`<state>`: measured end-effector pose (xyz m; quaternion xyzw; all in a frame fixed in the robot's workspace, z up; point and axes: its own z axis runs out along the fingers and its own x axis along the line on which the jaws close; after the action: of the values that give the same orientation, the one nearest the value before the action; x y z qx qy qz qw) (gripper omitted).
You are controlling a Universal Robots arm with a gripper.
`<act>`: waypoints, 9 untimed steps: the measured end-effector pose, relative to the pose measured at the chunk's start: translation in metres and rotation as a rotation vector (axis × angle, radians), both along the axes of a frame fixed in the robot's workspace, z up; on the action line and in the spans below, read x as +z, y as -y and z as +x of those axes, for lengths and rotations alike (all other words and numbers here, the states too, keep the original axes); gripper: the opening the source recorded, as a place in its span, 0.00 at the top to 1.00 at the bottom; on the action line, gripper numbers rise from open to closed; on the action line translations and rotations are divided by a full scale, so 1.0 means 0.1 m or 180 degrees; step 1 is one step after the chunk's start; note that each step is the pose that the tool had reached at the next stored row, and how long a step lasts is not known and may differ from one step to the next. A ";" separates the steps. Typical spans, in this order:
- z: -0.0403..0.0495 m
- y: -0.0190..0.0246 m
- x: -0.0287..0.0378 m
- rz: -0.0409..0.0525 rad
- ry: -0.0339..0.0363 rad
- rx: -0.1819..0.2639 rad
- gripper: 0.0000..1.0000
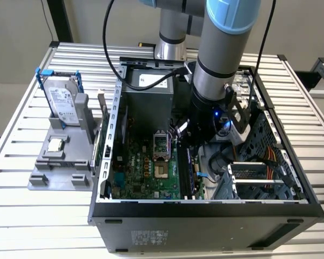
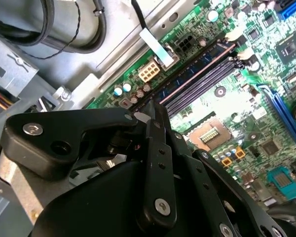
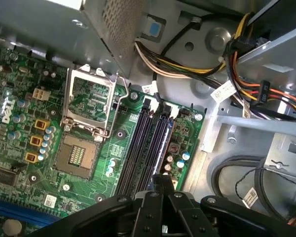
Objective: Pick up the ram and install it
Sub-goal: 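Press down the ram until it locks into place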
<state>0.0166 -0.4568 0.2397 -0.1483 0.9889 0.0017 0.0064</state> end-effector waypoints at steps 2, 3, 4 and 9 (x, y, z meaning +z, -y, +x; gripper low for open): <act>0.000 0.000 0.000 0.0000 0.0000 0.0065 1.00; 0.000 0.000 0.000 0.0000 0.0000 0.0095 1.00; 0.000 0.000 0.000 0.0000 0.0000 0.0122 1.00; 0.000 0.000 0.000 0.0000 0.0000 0.0256 1.00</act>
<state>0.0167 -0.4568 0.2397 -0.1879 0.9822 0.0020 0.0063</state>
